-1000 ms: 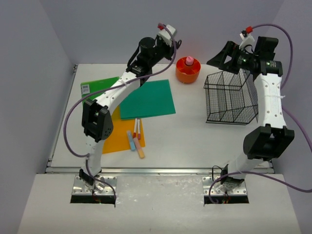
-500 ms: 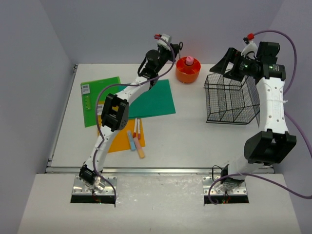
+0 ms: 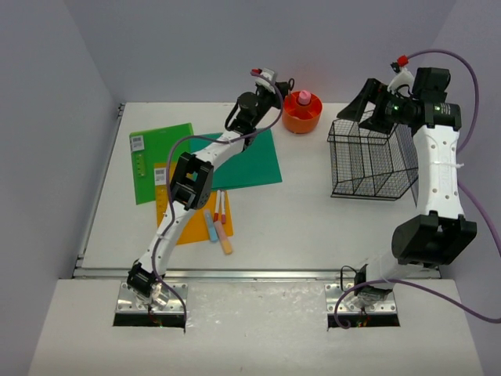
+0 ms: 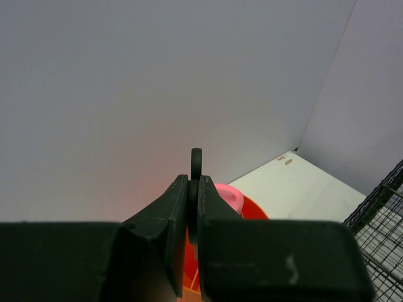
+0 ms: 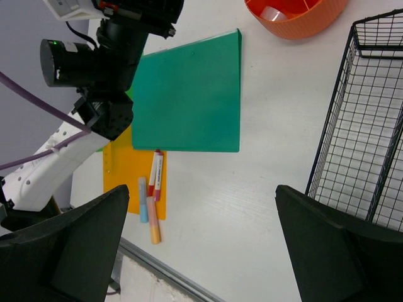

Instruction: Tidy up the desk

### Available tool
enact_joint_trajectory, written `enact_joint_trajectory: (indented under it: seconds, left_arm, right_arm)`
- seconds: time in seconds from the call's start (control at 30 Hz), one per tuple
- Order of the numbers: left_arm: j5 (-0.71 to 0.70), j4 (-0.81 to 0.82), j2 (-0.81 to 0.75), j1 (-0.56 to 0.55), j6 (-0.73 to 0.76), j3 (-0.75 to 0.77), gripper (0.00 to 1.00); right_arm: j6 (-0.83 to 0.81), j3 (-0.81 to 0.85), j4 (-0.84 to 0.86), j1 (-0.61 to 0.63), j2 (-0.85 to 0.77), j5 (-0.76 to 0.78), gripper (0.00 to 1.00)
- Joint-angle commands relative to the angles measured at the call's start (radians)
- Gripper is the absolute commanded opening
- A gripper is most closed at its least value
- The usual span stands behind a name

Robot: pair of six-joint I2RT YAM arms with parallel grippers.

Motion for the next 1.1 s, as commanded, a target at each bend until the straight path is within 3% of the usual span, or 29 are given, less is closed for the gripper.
enact_joint_trajectory:
  seconds: [0.0,0.27,0.4,0.53,0.73,0.9,1.07]
  left_arm:
    - [0.026,0.092,0.046,0.005,0.029,0.075,0.02]
    - [0.029,0.113,0.114,0.005,0.045,0.124,0.02]
    - [0.048,0.122,0.124,0.003,0.055,0.124,0.12]
    - [0.061,0.122,0.140,0.005,0.048,0.141,0.39]
    - [0.066,0.128,0.108,0.003,0.029,0.140,0.52]
    - [0.077,0.094,-0.108,0.025,-0.029,0.039,0.53]
    - [0.082,-0.285,-0.462,0.061,0.004,-0.253,0.53]
  right_arm:
    - [0.008,0.035,-0.004,-0.004,-0.013,0.003,0.99]
    - [-0.013,0.068,-0.040,-0.004,-0.005,-0.002,0.99]
    - [-0.016,0.067,-0.043,-0.005,-0.005,-0.009,0.99]
    - [-0.013,0.062,-0.038,-0.004,-0.004,-0.013,0.99]
    - [-0.015,0.043,-0.032,-0.002,-0.017,-0.023,0.99]
    - [-0.028,0.005,-0.005,-0.001,-0.014,-0.069,0.98]
    - [-0.119,-0.084,0.000,0.017,-0.016,-0.034,0.97]
